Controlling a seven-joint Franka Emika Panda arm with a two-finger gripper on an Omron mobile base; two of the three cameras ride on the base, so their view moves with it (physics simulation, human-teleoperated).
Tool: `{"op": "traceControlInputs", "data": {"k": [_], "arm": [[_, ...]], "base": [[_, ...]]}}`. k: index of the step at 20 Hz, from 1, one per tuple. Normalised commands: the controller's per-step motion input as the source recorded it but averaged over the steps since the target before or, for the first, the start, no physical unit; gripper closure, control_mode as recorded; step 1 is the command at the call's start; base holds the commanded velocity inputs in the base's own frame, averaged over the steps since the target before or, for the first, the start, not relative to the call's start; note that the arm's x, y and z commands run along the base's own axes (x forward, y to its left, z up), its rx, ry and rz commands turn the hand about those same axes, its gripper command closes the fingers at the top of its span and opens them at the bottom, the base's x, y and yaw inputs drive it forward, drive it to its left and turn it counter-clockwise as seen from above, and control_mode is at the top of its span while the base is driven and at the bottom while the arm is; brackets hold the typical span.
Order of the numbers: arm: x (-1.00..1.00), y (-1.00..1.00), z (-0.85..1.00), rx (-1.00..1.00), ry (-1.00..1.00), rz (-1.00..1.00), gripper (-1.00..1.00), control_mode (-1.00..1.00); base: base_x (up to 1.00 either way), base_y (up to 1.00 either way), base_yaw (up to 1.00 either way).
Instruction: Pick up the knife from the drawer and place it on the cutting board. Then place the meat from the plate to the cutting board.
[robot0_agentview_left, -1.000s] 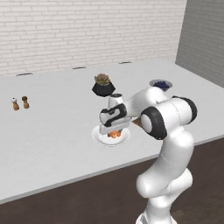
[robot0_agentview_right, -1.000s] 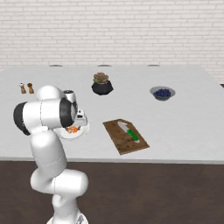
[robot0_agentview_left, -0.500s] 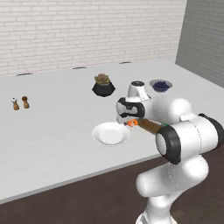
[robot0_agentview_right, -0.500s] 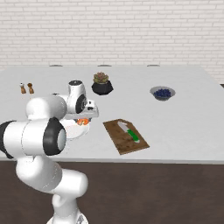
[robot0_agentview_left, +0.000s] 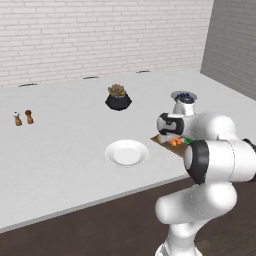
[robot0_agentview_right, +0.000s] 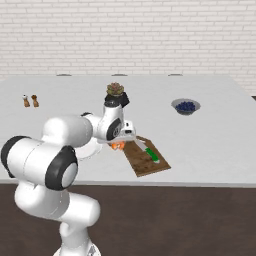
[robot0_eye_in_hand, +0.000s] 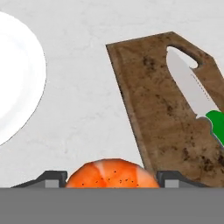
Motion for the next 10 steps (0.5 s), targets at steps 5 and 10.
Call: {"op": "traceControlInputs", "data": {"k": [5,10], "arm": [[0.06,-0.94,-0.20,-0.01,0.01,0.00,1.00,-1.00],[0.02,-0.48,-0.37,-0.03,0.00,0.00,1.00,-1.00]], "base": [[0.00,0.00,0.00],[0.00,0.00,0.00]]}}
